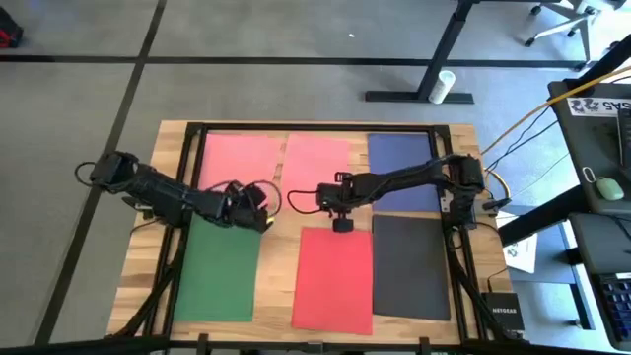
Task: Organize paper
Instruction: Stack the pink paper on top of the pink paper
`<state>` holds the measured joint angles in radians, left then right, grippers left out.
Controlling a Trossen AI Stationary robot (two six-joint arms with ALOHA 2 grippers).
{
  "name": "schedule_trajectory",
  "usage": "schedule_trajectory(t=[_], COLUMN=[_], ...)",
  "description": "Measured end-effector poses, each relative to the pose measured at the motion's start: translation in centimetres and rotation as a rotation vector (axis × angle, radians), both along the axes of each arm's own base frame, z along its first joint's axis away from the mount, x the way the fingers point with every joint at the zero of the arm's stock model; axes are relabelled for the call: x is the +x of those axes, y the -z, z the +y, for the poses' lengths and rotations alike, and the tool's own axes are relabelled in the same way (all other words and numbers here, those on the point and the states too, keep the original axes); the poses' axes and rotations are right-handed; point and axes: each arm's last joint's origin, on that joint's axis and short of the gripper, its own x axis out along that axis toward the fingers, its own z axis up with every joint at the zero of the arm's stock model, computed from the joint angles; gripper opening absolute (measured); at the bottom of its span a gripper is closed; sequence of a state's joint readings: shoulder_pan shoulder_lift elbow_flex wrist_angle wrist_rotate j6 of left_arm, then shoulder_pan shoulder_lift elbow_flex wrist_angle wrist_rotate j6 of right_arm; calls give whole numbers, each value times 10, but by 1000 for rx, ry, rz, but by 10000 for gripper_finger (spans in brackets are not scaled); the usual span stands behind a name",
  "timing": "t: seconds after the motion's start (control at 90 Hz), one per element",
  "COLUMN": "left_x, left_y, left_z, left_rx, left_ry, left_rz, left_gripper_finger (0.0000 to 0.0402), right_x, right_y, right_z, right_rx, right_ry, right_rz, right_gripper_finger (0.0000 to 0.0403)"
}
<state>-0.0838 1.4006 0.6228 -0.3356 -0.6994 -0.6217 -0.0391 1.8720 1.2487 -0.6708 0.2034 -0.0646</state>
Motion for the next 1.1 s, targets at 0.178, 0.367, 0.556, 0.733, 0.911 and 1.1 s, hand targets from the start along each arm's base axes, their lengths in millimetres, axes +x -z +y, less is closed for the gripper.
schedule_trajectory(t=[0.178, 0.367, 0.556, 0.733, 0.911, 1.1], left_x=[17, 25, 27, 27, 22, 15], left_y=[-12, -8, 16, 35, 44, 42], left_z=[39, 82, 105, 115, 123, 125], left_rx=[49, 38, -4, -26, -49, -18], left_ry=[54, 142, 180, 168, 115, 71], left_rz=[-94, -116, -65, 1, 37, 109], left_gripper_finger=[36, 2, 0, 0, 0, 0], right_x=[-8, -11, -11, -12, -12, -12], right_y=[-20, -23, -23, -23, -23, -23], right_z=[0, 0, 0, 0, 0, 0], right_rx=[-4, -11, -11, -10, -10, -10], right_ry=[6, 15, 17, 18, 18, 18], right_rz=[-26, -18, -15, -12, -12, -11], right_gripper_finger=[0, 0, 0, 0, 0, 0])
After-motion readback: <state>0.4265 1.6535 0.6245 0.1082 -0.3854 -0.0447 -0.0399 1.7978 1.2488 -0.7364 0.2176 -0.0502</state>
